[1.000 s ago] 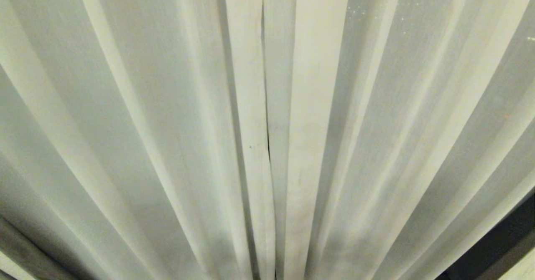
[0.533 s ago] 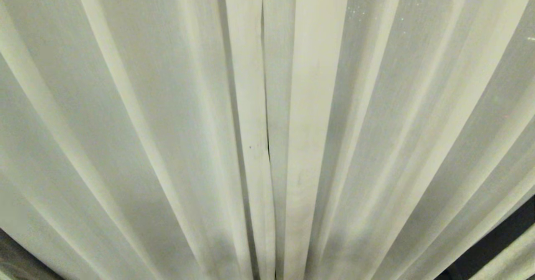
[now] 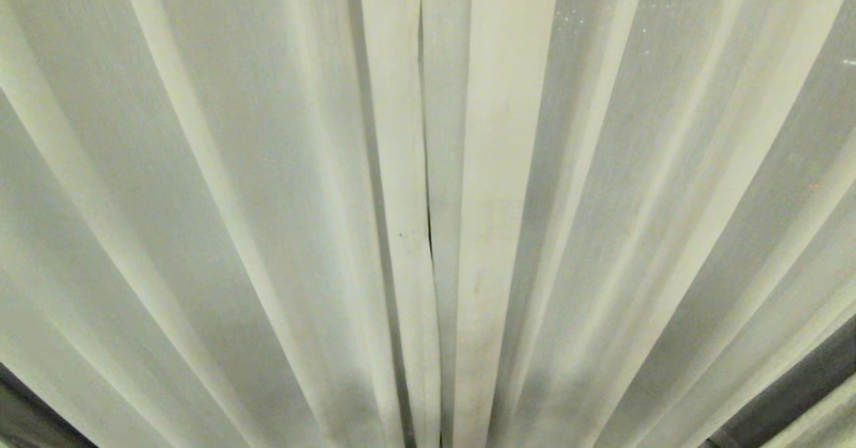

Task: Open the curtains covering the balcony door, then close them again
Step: Pull the outer curtains open on both sides

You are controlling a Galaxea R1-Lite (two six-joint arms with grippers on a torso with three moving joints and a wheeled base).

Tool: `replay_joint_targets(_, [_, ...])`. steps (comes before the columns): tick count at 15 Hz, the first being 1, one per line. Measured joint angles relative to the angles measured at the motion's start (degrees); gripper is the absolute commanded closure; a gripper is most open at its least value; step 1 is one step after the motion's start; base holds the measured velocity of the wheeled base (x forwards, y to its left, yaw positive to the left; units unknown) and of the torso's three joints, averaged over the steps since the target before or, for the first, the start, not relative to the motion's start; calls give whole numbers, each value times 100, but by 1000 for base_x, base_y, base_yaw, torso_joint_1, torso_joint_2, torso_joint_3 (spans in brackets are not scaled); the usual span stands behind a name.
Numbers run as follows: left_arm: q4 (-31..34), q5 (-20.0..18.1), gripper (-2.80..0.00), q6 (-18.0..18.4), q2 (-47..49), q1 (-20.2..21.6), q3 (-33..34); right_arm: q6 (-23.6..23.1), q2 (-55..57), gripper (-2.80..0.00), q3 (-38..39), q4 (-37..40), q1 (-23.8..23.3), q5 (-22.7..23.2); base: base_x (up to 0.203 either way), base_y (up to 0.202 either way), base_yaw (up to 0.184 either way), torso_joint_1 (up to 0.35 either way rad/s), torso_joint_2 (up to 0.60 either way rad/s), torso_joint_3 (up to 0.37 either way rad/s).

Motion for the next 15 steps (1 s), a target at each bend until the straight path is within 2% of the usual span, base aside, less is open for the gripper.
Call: replay_joint_targets(15, [0, -5, 0, -1, 0, 1, 0, -3, 0, 0, 2, -5, 0, -1, 0, 0, 0, 0, 0, 0])
